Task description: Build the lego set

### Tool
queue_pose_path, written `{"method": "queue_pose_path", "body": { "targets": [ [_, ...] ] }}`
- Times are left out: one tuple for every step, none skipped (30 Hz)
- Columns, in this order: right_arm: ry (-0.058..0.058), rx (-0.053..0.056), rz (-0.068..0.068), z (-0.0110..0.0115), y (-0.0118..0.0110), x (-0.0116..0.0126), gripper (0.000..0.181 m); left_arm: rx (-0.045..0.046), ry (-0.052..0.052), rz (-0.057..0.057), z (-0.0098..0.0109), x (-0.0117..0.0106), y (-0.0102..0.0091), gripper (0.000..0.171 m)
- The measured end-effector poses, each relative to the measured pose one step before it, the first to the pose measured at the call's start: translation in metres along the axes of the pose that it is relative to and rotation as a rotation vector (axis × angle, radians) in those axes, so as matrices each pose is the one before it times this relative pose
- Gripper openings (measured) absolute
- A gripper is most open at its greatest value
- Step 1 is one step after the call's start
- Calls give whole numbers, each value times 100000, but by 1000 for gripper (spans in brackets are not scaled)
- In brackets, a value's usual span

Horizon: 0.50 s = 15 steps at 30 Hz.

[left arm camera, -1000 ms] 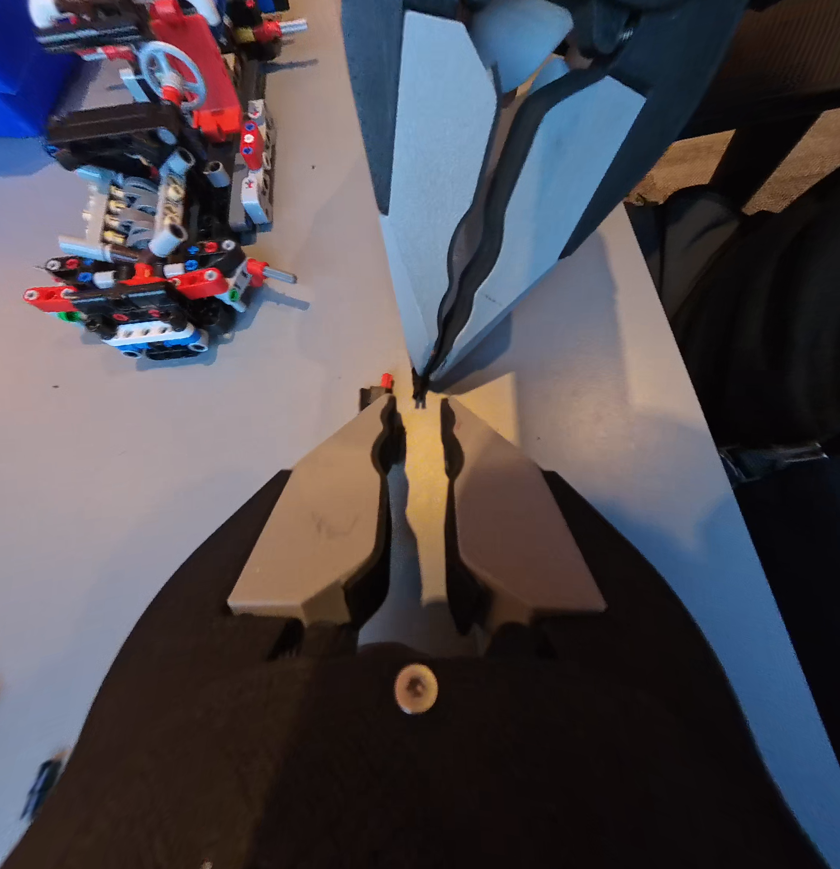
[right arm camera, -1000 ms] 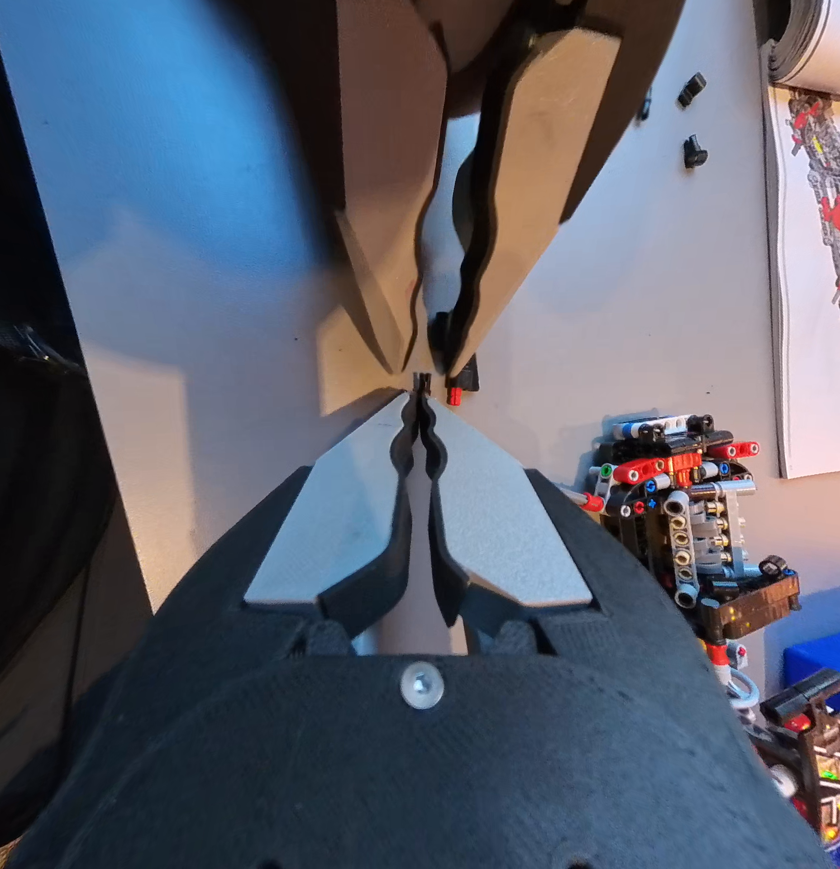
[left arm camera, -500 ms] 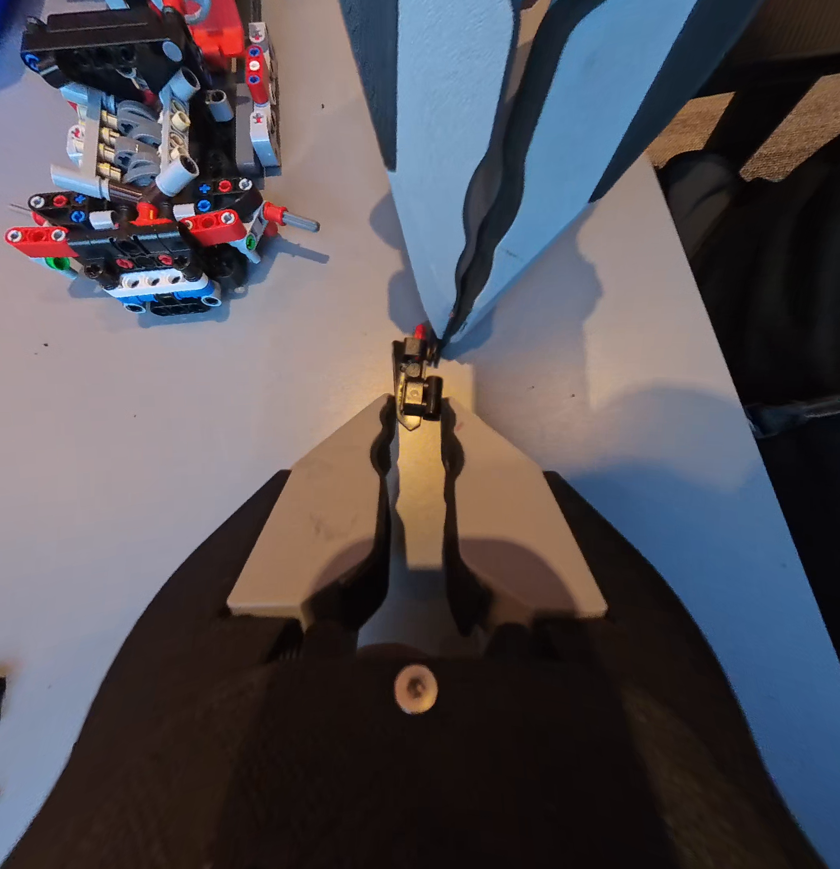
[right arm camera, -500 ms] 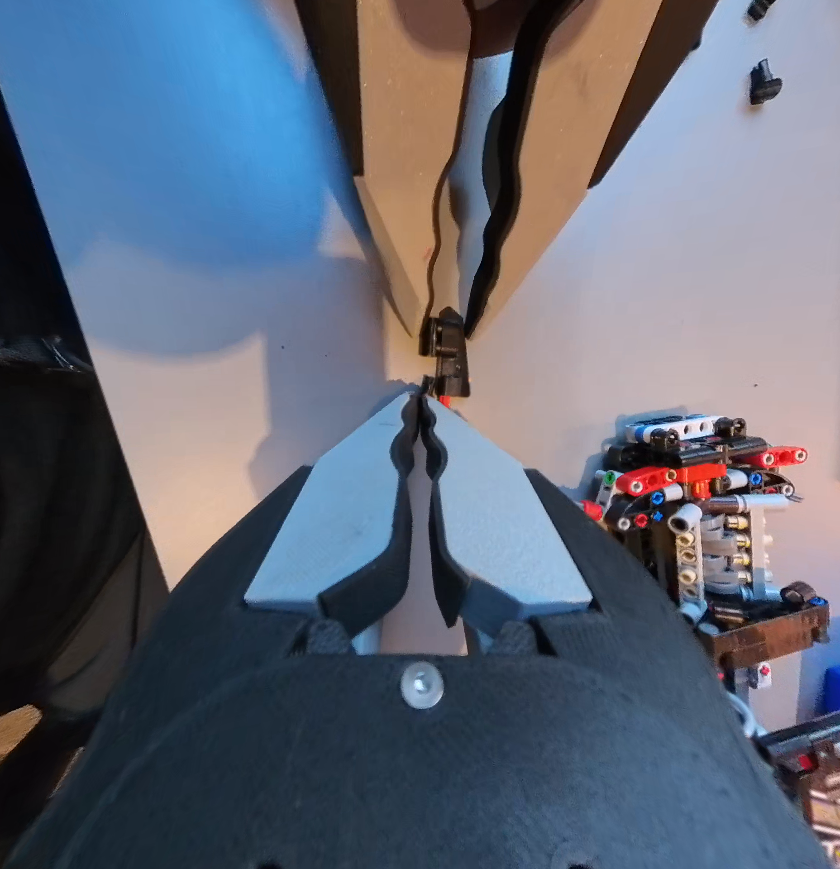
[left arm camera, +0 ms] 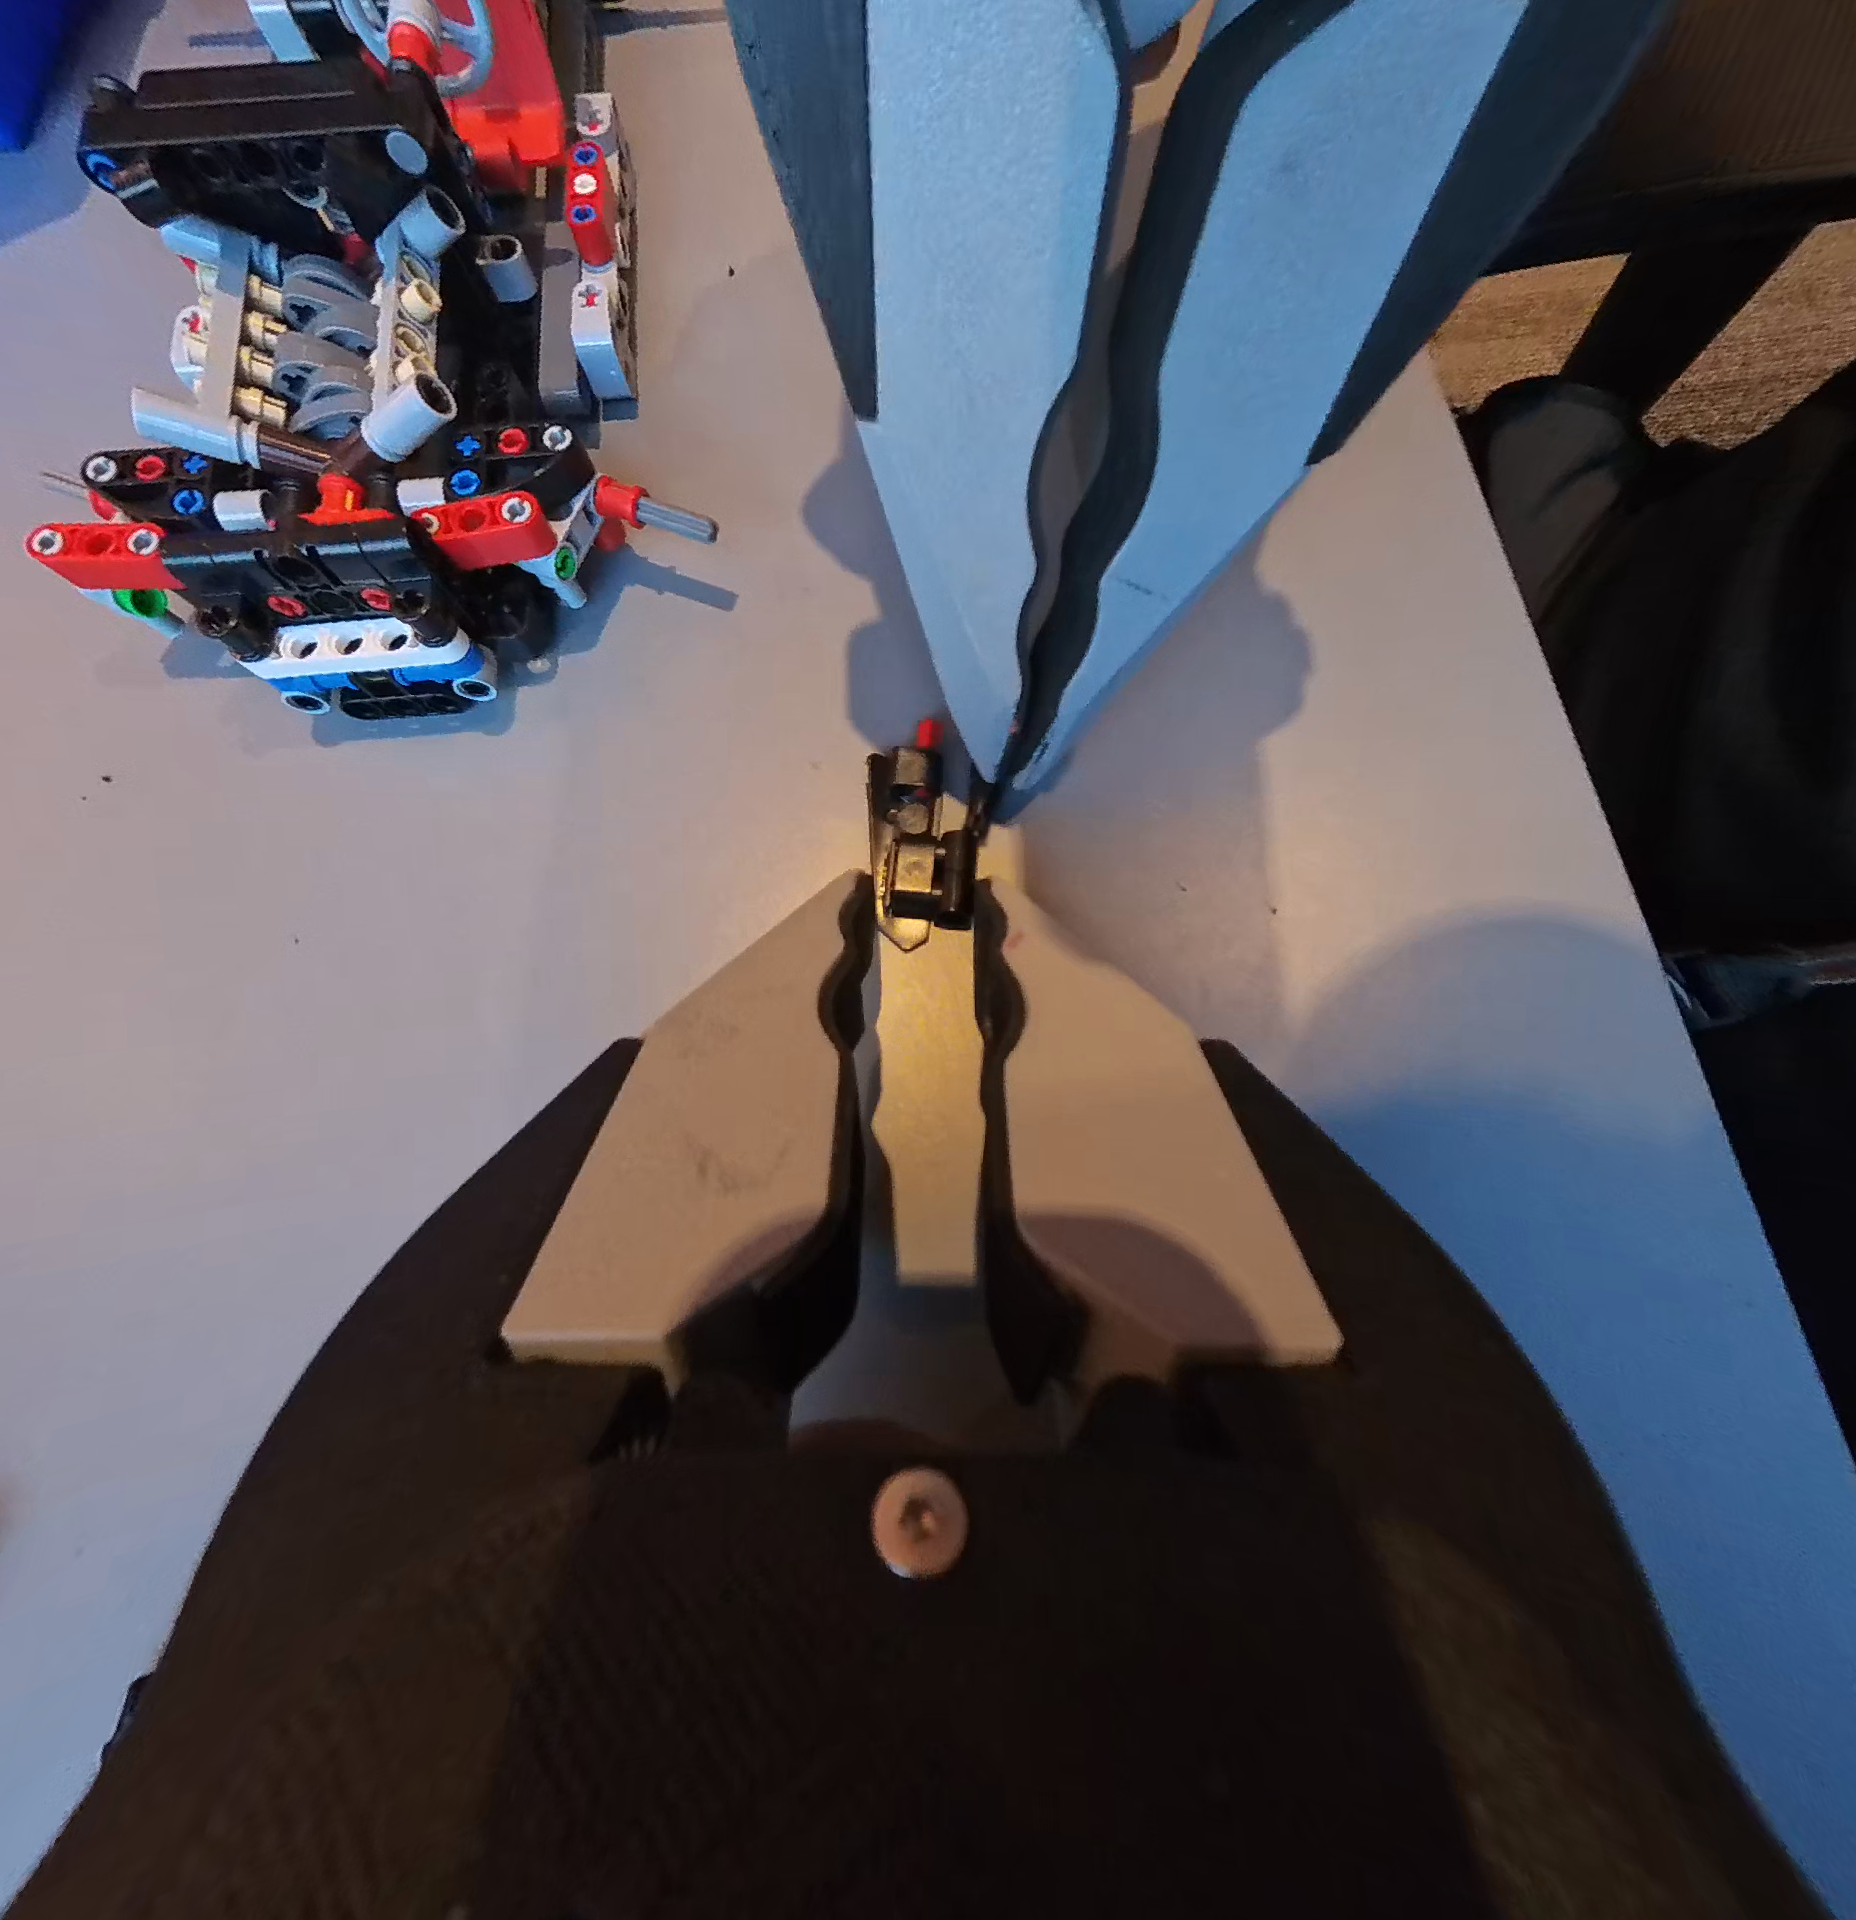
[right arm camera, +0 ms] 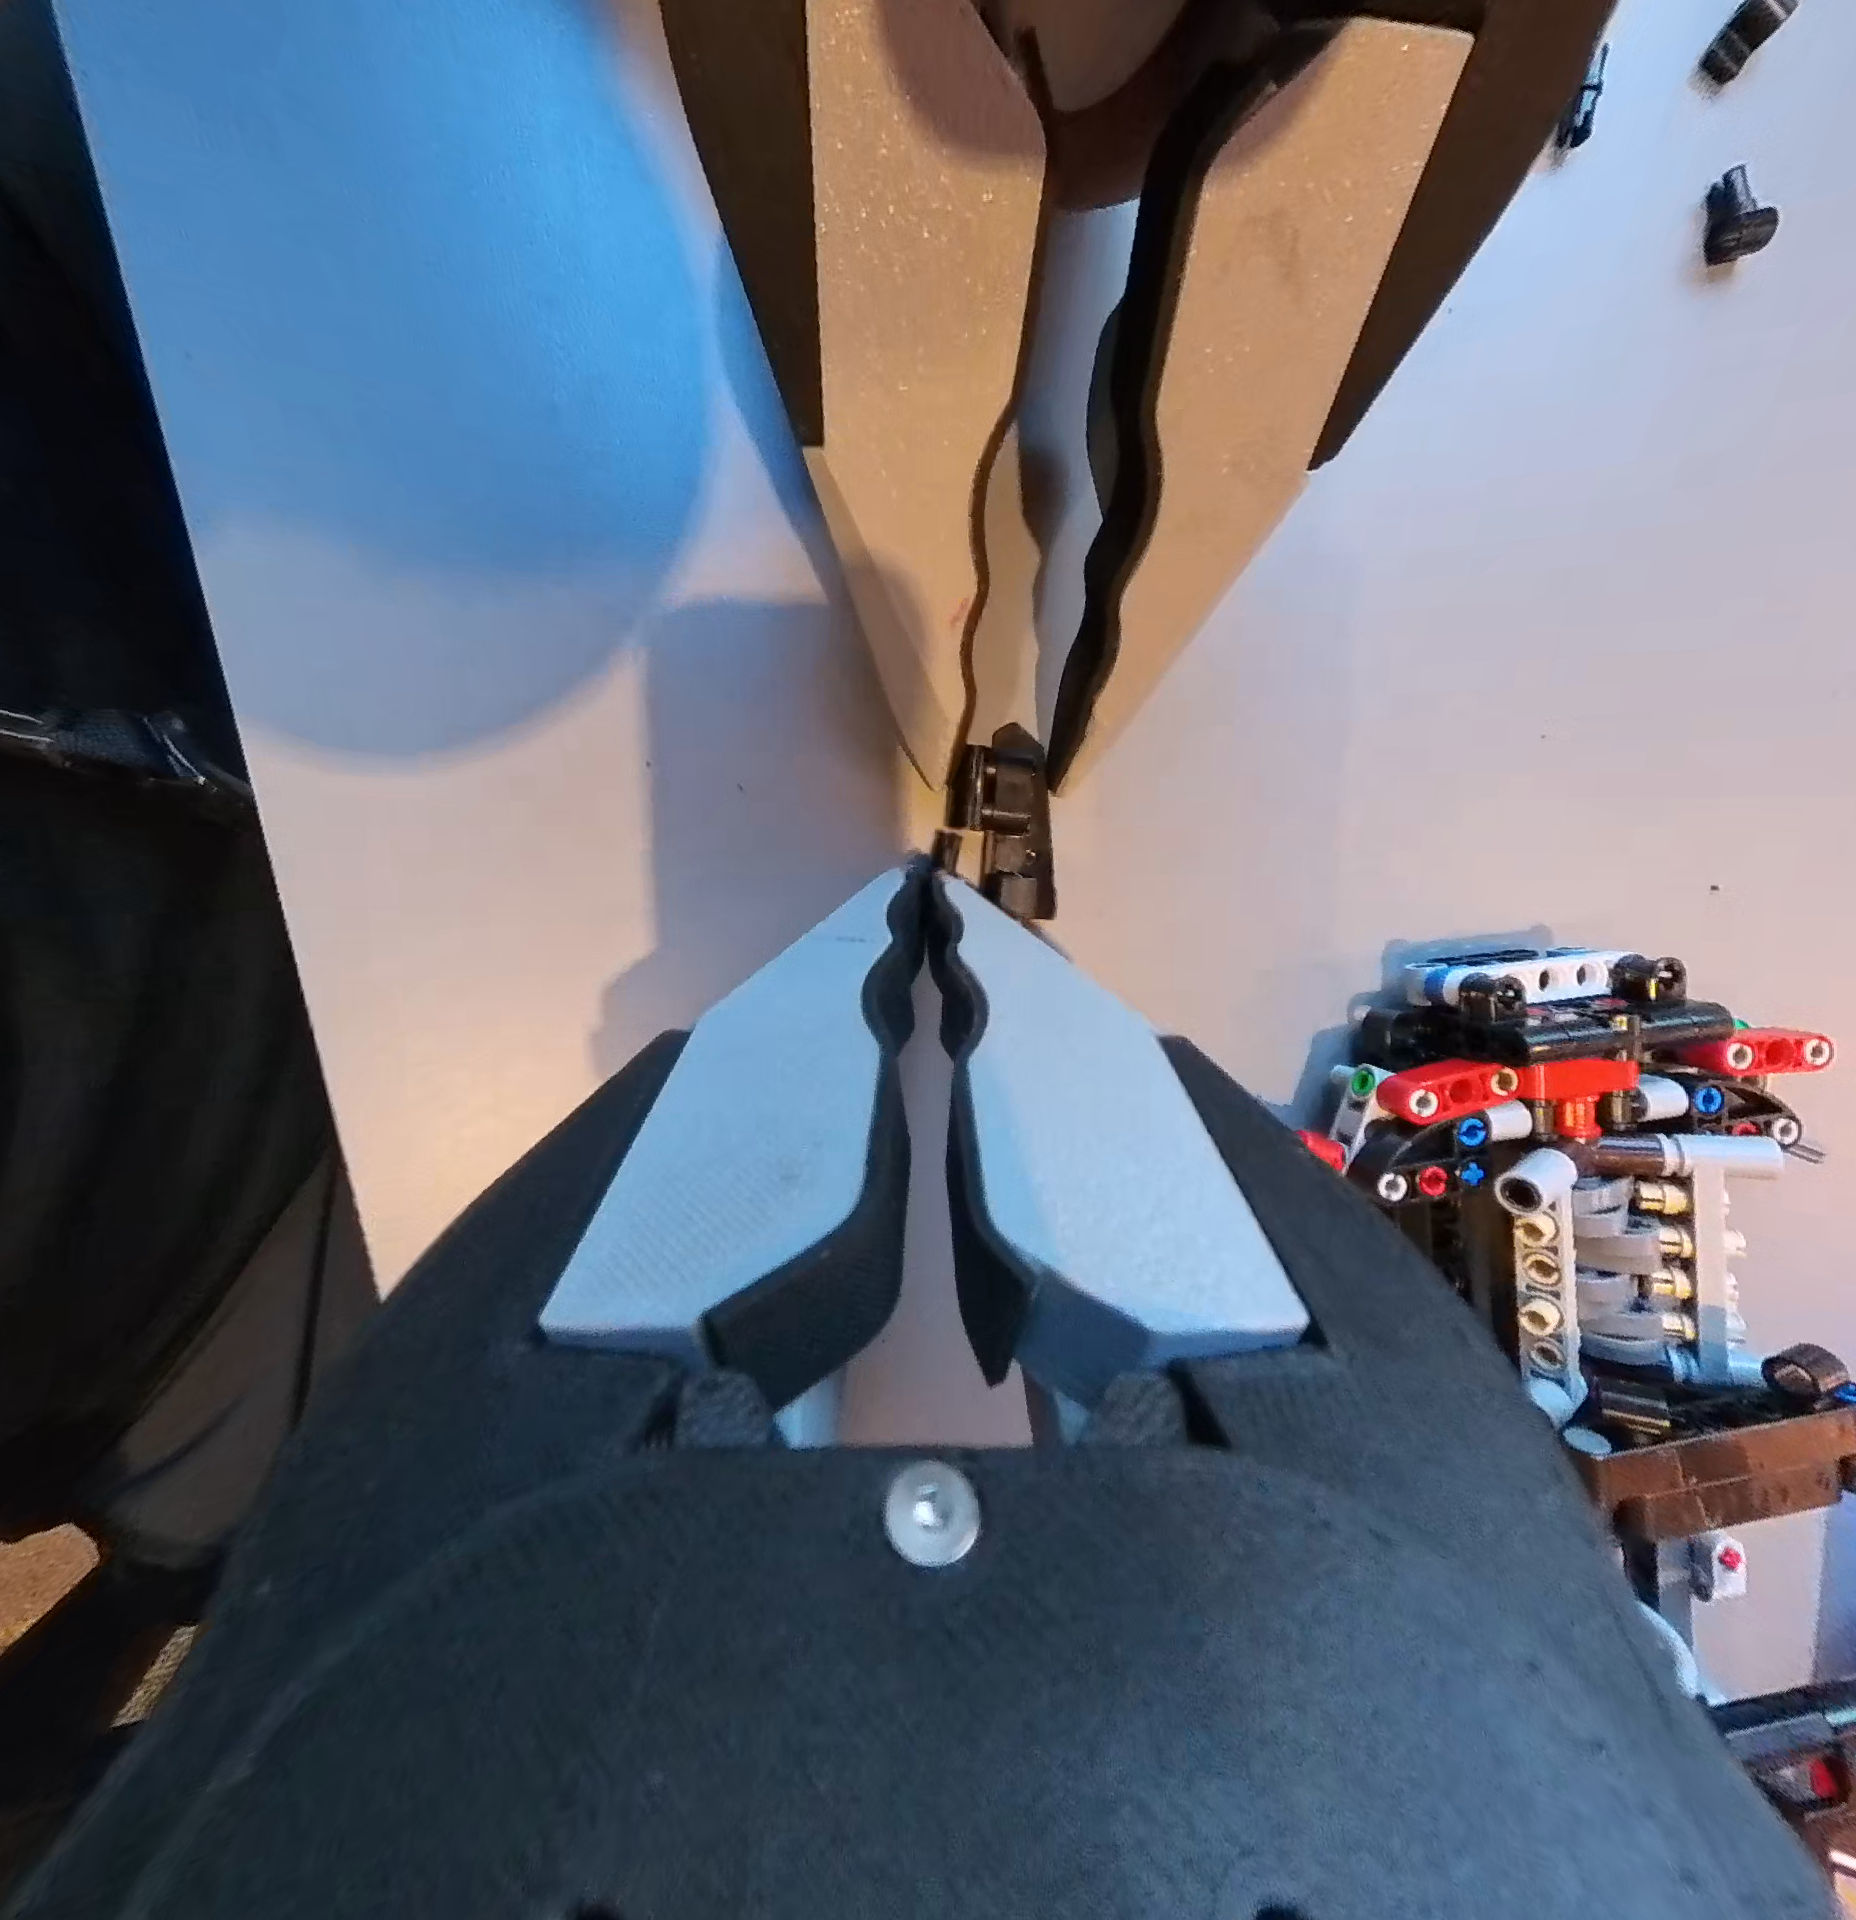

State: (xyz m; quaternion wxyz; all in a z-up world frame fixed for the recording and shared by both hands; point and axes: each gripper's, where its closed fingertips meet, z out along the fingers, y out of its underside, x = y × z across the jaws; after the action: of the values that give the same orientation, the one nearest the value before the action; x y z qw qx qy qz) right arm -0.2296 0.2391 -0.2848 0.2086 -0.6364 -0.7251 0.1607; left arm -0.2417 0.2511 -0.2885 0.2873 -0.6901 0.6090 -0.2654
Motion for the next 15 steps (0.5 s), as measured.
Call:
{"method": "queue_pose_path", "body": {
  "targets": [
    [287,368,-343,-67,42,34,0,-24,76,289,-2,0,4,15],
    [263,520,-270,-75,6,-2,0,-105,70,414,-23,0,16,15],
    [503,852,-168,-94,-31,24,0,-135,137,394,-17,0,27,15],
    [482,1061,-150,-94,-58,21,0,-51,215,225,-9,-6,-2,15],
    [215,926,-185,-71,-55,-3,0,30,260,-217,20,-7,-9,15],
    [217,595,-235,-56,-32,3,0,176,123,-246,23,-15,-22,15],
    [446,286,-161,-22,3,59,0,199,29,-19,29,-14,-29,15],
    [100,153,2,23,36,24,0,85,-35,86,12,0,-18,15],
    [-371,-103,264,68,92,-36,0,-32,-33,50,4,3,-2,15],
    [-366,-408,374,115,156,-49,0,-21,-14,-21,5,10,-3,15],
    [-5,72,180,89,79,-30,0,40,32,-77,3,10,-6,15],
    [292,741,-31,14,-41,-25,0,20,48,49,1,13,-2,15],
    [795,-68,-114,-8,35,45,0,-26,7,142,4,12,-2,15],
    [1264,105,-463,-61,-13,91,0,9,23,10,1,3,-1,15],
    [624,827,-651,-98,-105,-31,0,58,77,-104,-9,-4,4,15]
  ]
}}
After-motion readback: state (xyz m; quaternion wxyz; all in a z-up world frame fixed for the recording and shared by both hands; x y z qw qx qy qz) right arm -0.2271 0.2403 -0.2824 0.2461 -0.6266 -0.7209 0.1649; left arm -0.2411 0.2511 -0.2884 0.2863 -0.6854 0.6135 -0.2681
